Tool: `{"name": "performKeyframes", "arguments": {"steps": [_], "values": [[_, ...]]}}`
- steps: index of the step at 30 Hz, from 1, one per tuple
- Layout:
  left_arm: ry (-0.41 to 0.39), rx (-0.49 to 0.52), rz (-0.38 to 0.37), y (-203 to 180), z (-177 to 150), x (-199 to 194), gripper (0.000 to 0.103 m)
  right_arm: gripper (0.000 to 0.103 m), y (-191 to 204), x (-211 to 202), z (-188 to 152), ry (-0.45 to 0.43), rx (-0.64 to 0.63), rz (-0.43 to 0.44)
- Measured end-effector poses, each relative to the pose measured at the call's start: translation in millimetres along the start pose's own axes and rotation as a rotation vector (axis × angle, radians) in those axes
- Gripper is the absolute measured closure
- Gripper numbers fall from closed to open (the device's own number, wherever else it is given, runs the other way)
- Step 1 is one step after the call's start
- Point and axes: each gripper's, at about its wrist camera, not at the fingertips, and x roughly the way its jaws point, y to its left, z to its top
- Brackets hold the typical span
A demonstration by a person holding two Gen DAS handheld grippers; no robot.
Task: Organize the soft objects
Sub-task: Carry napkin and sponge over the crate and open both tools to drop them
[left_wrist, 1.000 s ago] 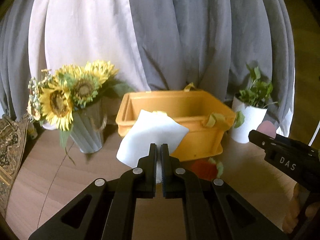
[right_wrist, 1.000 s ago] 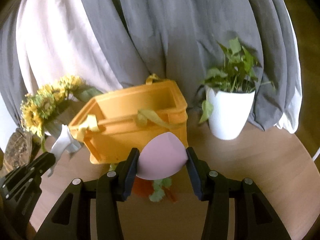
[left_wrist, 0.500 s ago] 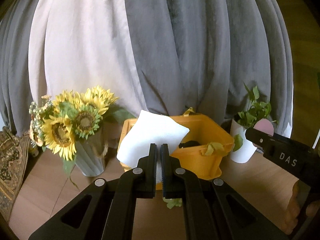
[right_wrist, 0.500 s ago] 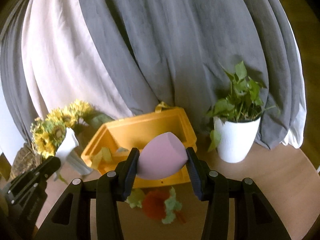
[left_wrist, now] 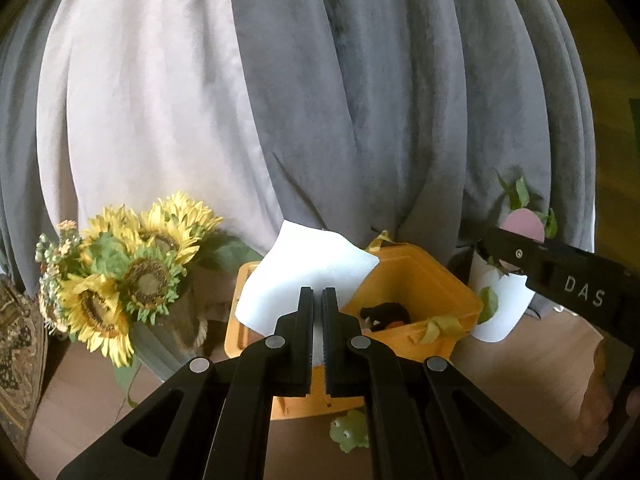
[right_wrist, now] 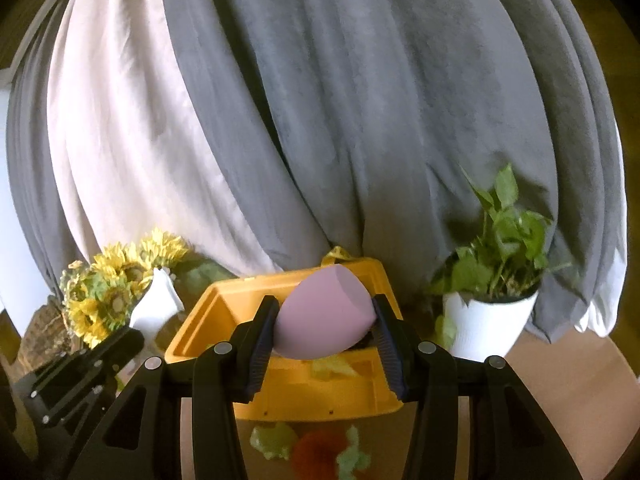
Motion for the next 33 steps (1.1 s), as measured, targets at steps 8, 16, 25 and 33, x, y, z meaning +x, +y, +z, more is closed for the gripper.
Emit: {"name": "performKeyframes", "arguments": {"steps": [8, 16, 25, 33], "values": [[0.004, 0.033, 0.005, -1.8, 8.5, 32.0, 0.097, 0.054, 0.6, 29.5, 9.8, 0.016, -0.008, -0.004], [0.019, 0.067, -0.006, -4.5, 12.4, 69.7, 0.097, 0.054, -0.2, 70.7, 16.6, 0.065, -0.024, -0.012], [0.088, 0.089, -0.036, -7.5, 8.3, 114.2, 0.097, 0.054, -4.3, 114.9, 13.8, 0.144, -0.018, -0.014], [0.172, 0.095, -0.076, -5.0, 1.6, 150.6, 0.097, 0.054, -7.6, 154.3, 5.4, 0.246, -0.025, -0.008]]}}
